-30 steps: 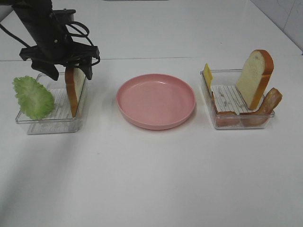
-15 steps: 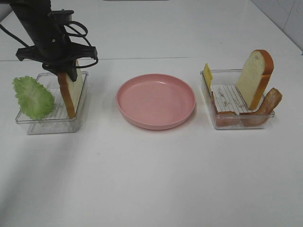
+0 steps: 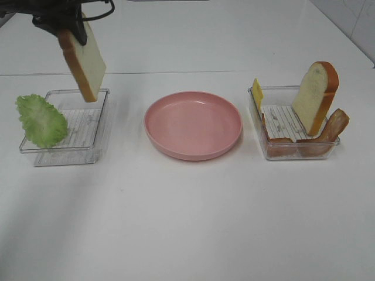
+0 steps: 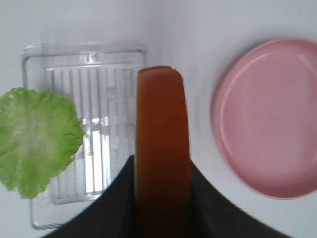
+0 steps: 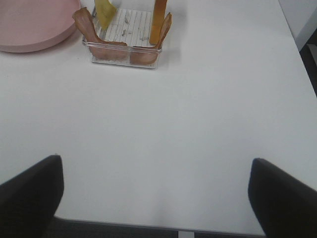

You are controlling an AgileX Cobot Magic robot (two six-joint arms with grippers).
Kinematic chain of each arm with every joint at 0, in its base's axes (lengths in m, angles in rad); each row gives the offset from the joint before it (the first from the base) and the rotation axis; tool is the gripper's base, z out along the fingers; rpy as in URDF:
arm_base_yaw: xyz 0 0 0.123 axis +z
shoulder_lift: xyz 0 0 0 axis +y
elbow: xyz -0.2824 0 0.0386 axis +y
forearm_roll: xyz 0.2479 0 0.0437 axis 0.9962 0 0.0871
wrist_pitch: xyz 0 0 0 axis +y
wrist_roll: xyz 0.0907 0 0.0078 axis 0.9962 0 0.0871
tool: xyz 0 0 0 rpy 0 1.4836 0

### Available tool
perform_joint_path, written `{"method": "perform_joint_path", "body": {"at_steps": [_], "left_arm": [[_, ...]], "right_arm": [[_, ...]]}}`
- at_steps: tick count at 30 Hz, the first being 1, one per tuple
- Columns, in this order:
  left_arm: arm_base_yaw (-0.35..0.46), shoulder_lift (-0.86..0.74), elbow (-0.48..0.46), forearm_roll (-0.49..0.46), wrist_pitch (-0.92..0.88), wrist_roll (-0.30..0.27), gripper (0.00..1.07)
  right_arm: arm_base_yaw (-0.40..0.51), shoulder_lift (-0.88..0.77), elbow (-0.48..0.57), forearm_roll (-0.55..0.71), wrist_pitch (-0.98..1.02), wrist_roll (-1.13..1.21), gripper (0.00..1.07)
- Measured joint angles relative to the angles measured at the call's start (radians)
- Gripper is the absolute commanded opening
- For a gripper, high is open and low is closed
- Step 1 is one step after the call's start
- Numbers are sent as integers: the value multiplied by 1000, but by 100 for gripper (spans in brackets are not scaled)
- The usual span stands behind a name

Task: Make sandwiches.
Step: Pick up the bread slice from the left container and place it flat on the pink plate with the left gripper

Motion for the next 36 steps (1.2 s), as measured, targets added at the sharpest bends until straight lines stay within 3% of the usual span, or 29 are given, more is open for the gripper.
{"method": "perform_joint_path", "body": {"at_steps": [1, 3, 6, 8, 11, 13, 14, 16, 17, 21, 26, 32, 36], "left_arm": [[0, 0, 0, 0, 0, 0, 0], [0, 3, -6, -102, -26, 28, 0], [0, 5, -4, -139, -40, 44, 0], [-1, 20, 2, -270, -91, 113, 0], [-3, 28, 2, -295, -101, 130, 0], [-14, 74, 2, -420, -127, 213, 0], [-14, 74, 2, -420, -127, 213, 0], [-27, 118, 2, -494, -140, 275, 0], [-27, 118, 2, -494, -140, 275, 0], [-58, 191, 2, -565, -160, 365, 0], [-95, 250, 2, -596, -226, 402, 0], [-131, 285, 2, -609, -335, 408, 0], [-146, 314, 2, -668, -398, 408, 0]], "right_arm": [[0, 0, 0, 0, 0, 0, 99], [0, 0, 0, 0, 0, 0, 99], [0, 0, 0, 0, 0, 0, 99], [0, 0, 0, 0, 0, 0, 99], [0, 0, 0, 0, 0, 0, 99], [0, 0, 0, 0, 0, 0, 99], [0, 0, 0, 0, 0, 0, 99], [0, 0, 0, 0, 0, 0, 99], [0, 0, 0, 0, 0, 0, 99], [0, 0, 0, 0, 0, 0, 99], [0, 0, 0, 0, 0, 0, 99], [0, 0, 0, 0, 0, 0, 99], [0, 0, 0, 0, 0, 0, 99]]}}
